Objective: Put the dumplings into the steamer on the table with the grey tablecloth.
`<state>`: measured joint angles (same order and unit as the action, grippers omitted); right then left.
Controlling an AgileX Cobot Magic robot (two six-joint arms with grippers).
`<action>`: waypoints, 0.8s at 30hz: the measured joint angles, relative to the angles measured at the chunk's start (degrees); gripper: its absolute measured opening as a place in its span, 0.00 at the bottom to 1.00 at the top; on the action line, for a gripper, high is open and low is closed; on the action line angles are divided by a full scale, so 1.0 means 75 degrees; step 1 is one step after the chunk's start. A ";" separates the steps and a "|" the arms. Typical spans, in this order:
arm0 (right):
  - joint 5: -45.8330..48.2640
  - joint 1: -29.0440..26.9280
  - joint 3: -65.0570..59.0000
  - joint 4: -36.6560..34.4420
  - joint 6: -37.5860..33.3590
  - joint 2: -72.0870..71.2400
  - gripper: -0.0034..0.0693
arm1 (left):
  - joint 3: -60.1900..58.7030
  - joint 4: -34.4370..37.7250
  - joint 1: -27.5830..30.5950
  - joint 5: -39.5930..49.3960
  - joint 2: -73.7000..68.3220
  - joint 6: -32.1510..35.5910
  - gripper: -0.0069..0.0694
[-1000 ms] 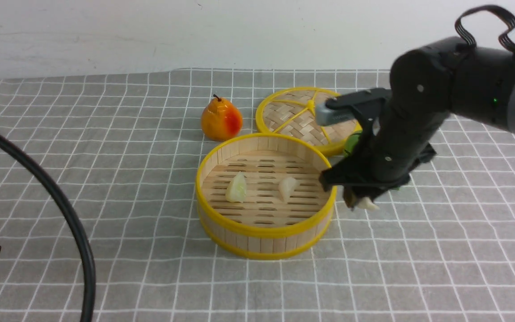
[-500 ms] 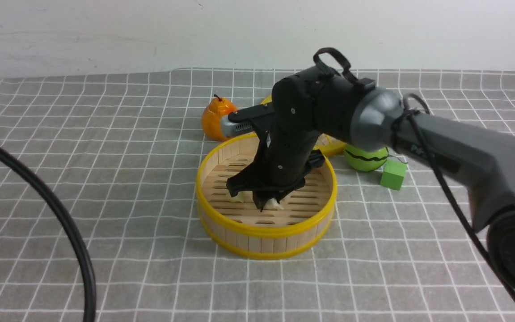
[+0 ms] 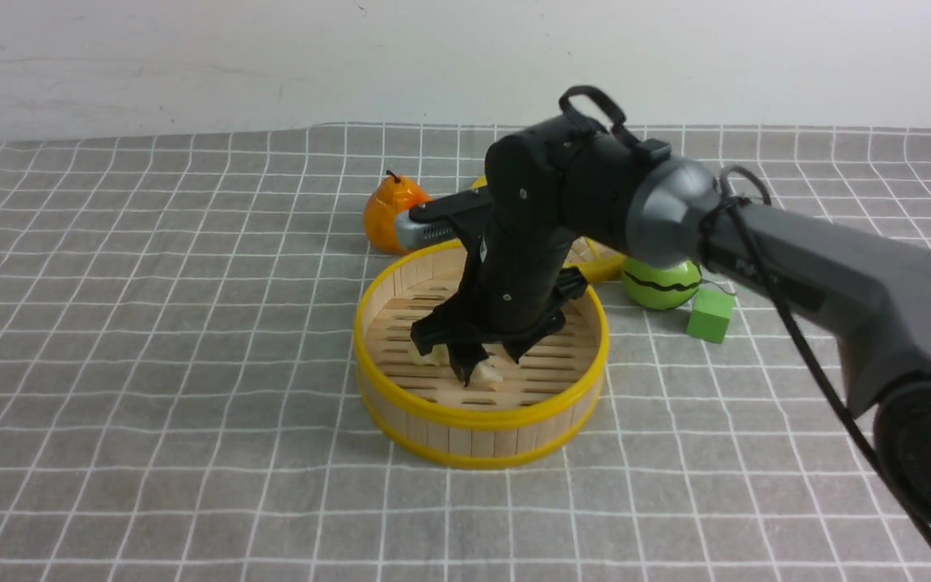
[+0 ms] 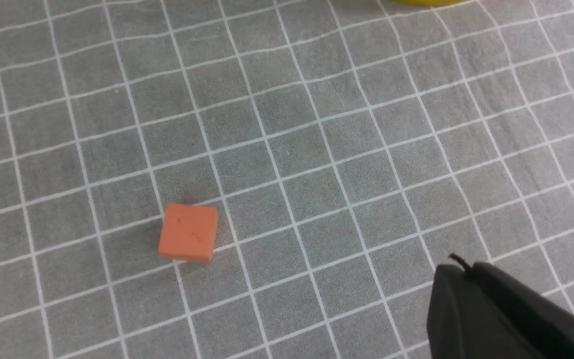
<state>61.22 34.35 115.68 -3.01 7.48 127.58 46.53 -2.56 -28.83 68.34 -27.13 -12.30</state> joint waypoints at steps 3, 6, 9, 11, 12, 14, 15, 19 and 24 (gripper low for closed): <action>0.0478 0.0000 0.0000 0.0000 -0.0313 -0.0649 0.65 | -0.0598 0.0045 0.0000 -0.0451 0.0897 -0.0244 0.09; 0.1020 0.0000 -0.0081 0.0000 -0.0647 -0.1385 0.59 | -0.1344 0.0053 0.0000 -0.1243 0.1897 -0.0713 0.10; 0.1079 0.0000 -0.0428 -0.0073 -0.0797 -0.2069 0.53 | -0.1783 0.0053 0.0000 -0.1904 0.2448 -0.0958 0.10; 0.0931 0.0000 -0.0945 -0.0207 -0.0862 -0.2670 0.46 | -0.2055 0.0046 0.0000 -0.2415 0.2736 -0.1008 0.10; 0.0678 0.0000 -0.1409 -0.0320 -0.0887 -0.3134 0.41 | -0.2200 0.0046 0.0000 -0.2656 0.2837 -0.1015 0.10; 0.0340 0.0000 -0.2027 -0.0426 -0.0906 -0.3648 0.35 | -0.2276 0.0046 0.0000 -0.2802 0.2865 -0.1023 0.11; 0.0049 0.0000 -0.2452 -0.0489 -0.0906 -0.4043 0.31 | -0.2310 0.0046 0.0000 -0.2836 0.2865 -0.1032 0.11; -0.1328 0.0000 -0.4159 -0.0609 -0.0997 -0.5640 0.18 | -0.2328 0.0046 0.0000 -0.2828 0.2865 -0.1038 0.11; -0.3272 0.0000 -0.6684 -0.0868 -0.1237 -0.8274 0.08 | -0.2328 0.0046 0.0000 -0.2828 0.2865 -0.1038 0.12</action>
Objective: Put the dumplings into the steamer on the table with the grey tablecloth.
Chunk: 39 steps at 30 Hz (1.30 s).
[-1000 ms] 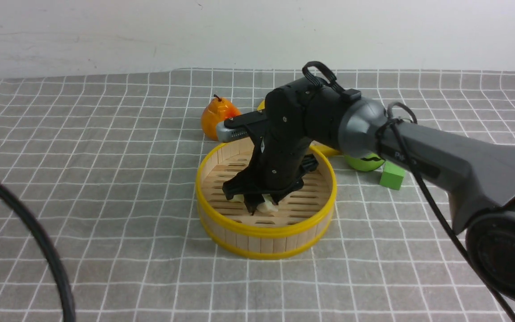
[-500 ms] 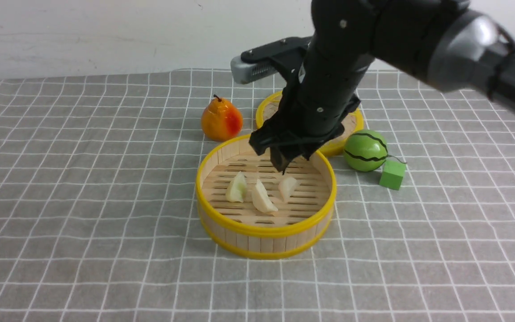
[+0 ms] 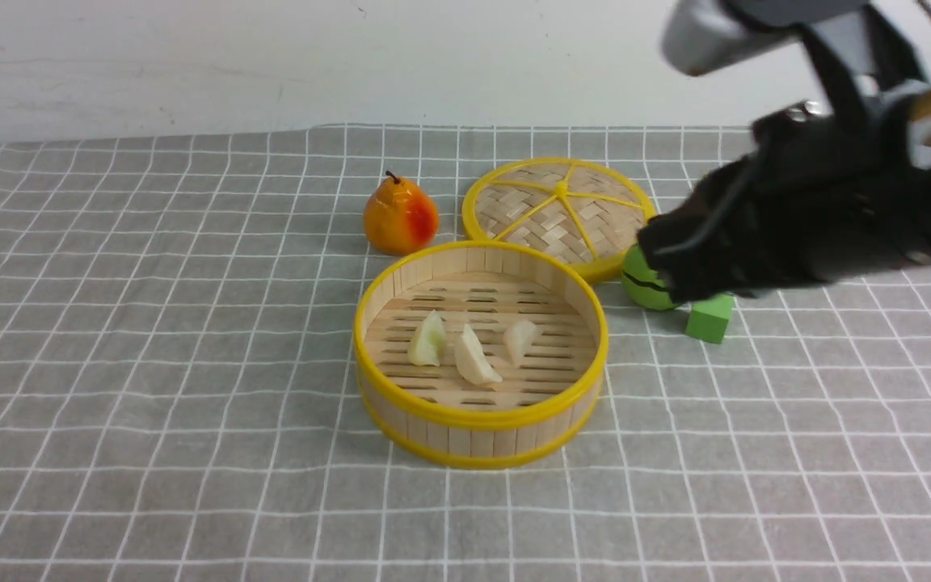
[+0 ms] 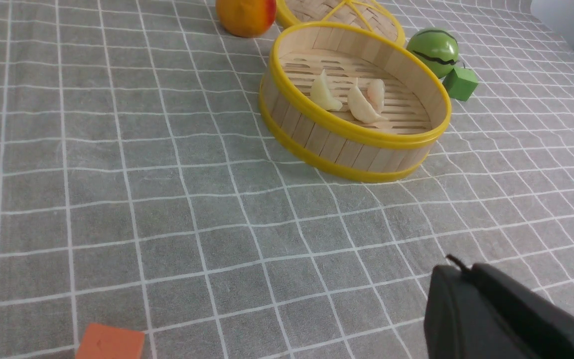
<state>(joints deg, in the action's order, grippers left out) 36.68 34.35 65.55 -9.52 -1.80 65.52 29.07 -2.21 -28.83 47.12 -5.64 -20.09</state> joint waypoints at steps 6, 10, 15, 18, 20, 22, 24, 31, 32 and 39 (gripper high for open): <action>-0.1220 0.0000 -0.1843 -0.0102 -0.0038 -0.2300 0.04 | 0.0000 0.0000 0.0000 0.0004 0.0000 0.0000 0.12; -0.1421 0.0000 -0.2395 -0.0111 -0.0054 -0.3311 0.04 | 0.0000 0.0000 0.0000 0.0009 0.0000 0.0000 0.13; -0.1272 0.0000 -0.2624 -0.0127 -0.0062 -0.4113 0.05 | 0.0000 0.0000 0.0000 0.0024 0.0000 0.0000 0.13; -0.1040 0.0000 -0.2639 -0.0127 -0.0062 -0.4538 0.05 | 0.0000 0.0000 0.0000 0.0024 0.0000 0.0000 0.14; -0.0964 0.0000 -0.2639 -0.0062 -0.0062 -0.4688 0.05 | 0.0000 0.0000 0.0000 0.0024 0.0000 0.0000 0.14; -0.0939 0.0000 -0.2639 0.0072 -0.0062 -0.4775 0.05 | 0.0000 0.0000 0.0000 0.0024 0.0000 0.0000 0.14; -0.0912 0.0000 -0.2639 0.0187 -0.0062 -0.4804 0.05 | 0.0000 0.0000 0.0000 0.0024 0.0000 0.0000 0.14; -0.1895 -0.0094 -0.3727 0.0482 -0.0062 -0.5089 0.05 | 0.0000 0.0000 0.0000 0.0024 0.0000 0.0000 0.15; -0.2093 -0.0174 -0.3955 0.0501 -0.0062 -0.5179 0.05 | 0.0000 0.0000 0.0000 0.0024 0.0000 0.0000 0.16; -0.3229 -0.2494 -0.6555 0.0273 0.0240 -0.6771 0.05 | 0.0000 0.0000 0.0000 0.0024 0.0000 0.0000 0.16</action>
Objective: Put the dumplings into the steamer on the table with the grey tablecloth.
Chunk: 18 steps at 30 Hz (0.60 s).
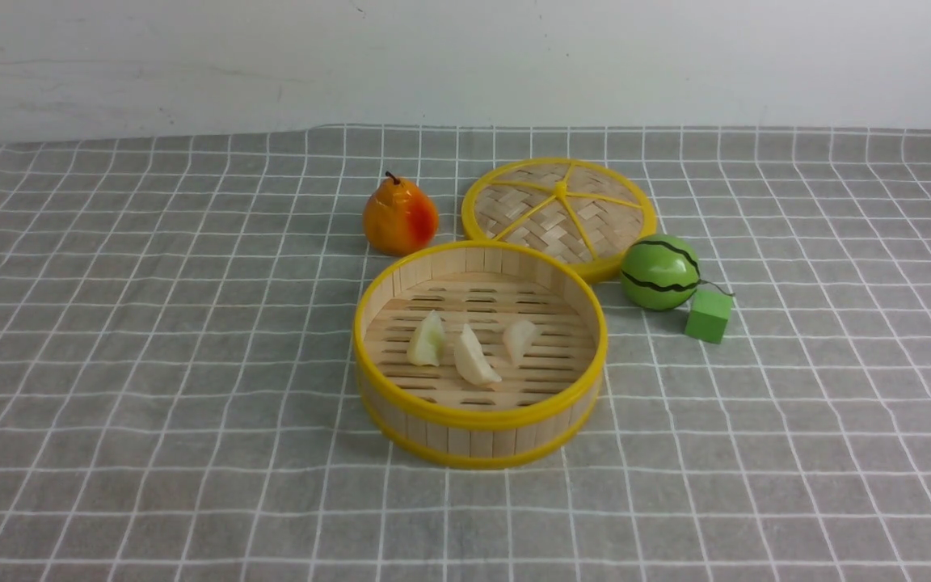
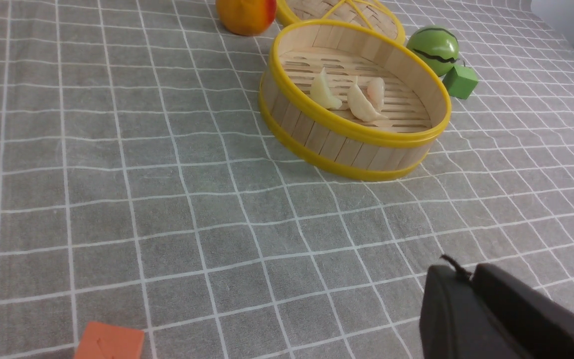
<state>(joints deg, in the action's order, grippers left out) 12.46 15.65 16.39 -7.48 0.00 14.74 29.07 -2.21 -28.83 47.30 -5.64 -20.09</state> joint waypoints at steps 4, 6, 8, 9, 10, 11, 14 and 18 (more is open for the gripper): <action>0.0170 -0.1207 -0.0838 0.0349 0.0516 -0.0832 0.05 | 0.0000 0.0000 0.0000 0.0000 0.0000 0.0000 0.16; 0.0535 -0.1761 -0.1210 0.0702 0.0853 -0.1391 0.05 | 0.0000 0.0000 0.0000 0.0000 0.0000 0.0000 0.17; 0.0865 -0.2059 -0.1433 0.0890 0.1080 -0.1737 0.05 | 0.0000 0.0000 0.0000 0.0000 0.0000 0.0000 0.17; 0.0940 -0.2139 -0.1499 0.0927 0.1124 -0.1832 0.05 | 0.0000 0.0000 0.0000 0.0000 0.0000 0.0000 0.17; 0.1059 -0.2208 -0.1540 0.0950 0.1186 -0.1909 0.05 | 0.0000 0.0000 0.0000 0.0000 0.0000 0.0000 0.17; 0.1314 -0.2341 -0.1701 0.0997 0.1341 -0.2018 0.05 | 0.0000 0.0000 0.0000 0.0000 0.0000 0.0000 0.17; 0.1493 -0.2405 -0.2059 0.1131 0.1491 -0.2045 0.05 | 0.0000 0.0000 0.0000 0.0000 0.0000 0.0000 0.18; 0.1417 -0.2405 -0.2276 0.1177 0.1512 -0.2048 0.05 | 0.0000 0.0000 0.0000 0.0004 0.0000 0.0000 0.19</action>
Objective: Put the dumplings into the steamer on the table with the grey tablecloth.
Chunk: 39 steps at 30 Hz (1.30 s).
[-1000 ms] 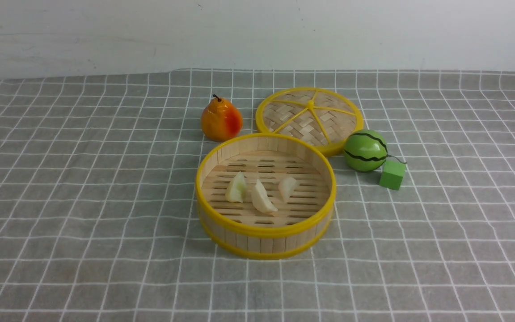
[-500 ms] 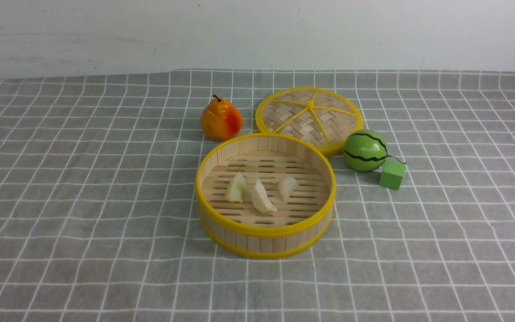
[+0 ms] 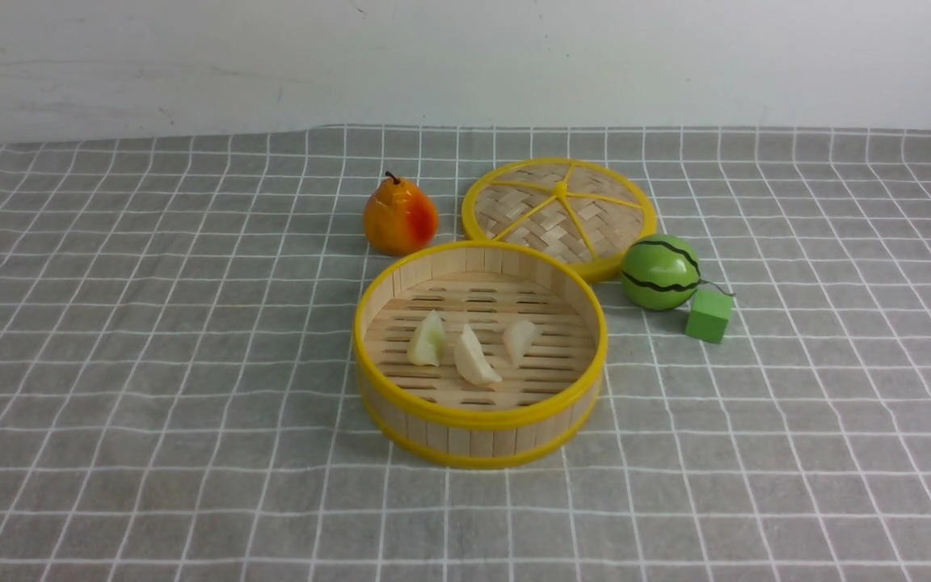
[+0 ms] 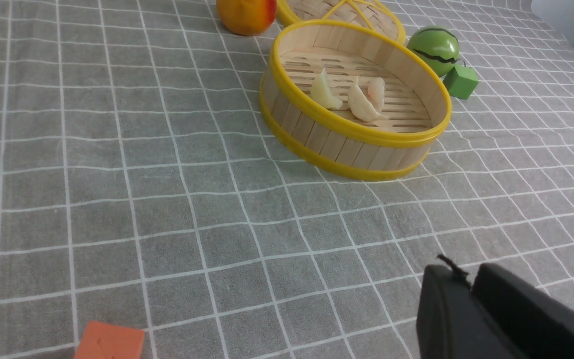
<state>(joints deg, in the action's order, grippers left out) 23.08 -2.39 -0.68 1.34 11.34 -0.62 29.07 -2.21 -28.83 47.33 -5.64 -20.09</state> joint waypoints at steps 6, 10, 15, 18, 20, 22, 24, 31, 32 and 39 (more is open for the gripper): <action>-0.0016 0.0000 -0.0006 0.0000 0.0000 0.0000 0.05 | 0.0000 0.0000 0.0000 0.0000 0.0000 0.0000 0.19; -0.0022 0.0000 -0.0006 0.0000 0.0000 0.0000 0.05 | 0.0000 0.0000 0.0000 0.0000 0.0000 0.0000 0.20; -0.0022 0.0000 -0.0006 0.0000 0.0000 0.0000 0.05 | 0.0000 0.0000 0.0000 0.0000 0.0000 0.0000 0.20; -0.0028 0.0000 -0.0006 0.0000 0.0000 0.0000 0.05 | 0.0000 0.0000 0.0000 0.0000 0.0000 0.0000 0.21; -0.0024 0.0000 -0.0006 0.0000 0.0000 0.0000 0.05 | 0.0000 0.0000 0.0000 0.0000 0.0000 0.0000 0.21; -0.0024 0.0000 -0.0006 0.0000 0.0000 0.0000 0.05 | 0.0000 0.0000 0.0000 0.0000 0.0000 0.0000 0.21; -0.0024 0.0000 -0.0006 0.0000 0.0000 0.0000 0.05 | 0.0000 0.0000 0.0000 0.0000 0.0000 0.0000 0.21; -0.0030 0.0000 -0.0006 0.0000 0.0000 0.0000 0.06 | 0.0000 0.0000 0.0000 0.0000 0.0000 0.0000 0.22; -0.0030 0.0000 -0.0006 0.0000 0.0000 0.0000 0.06 | 0.0000 0.0000 0.0000 0.0000 0.0000 0.0000 0.22; -0.0030 0.0000 -0.0006 0.0000 0.0000 0.0000 0.08 | 0.0000 0.0000 0.0000 0.0000 0.0000 0.0000 0.22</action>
<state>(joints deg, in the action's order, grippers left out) 22.85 -2.39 -0.72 1.34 11.34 -0.62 29.07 -2.21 -28.83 47.33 -5.64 -20.09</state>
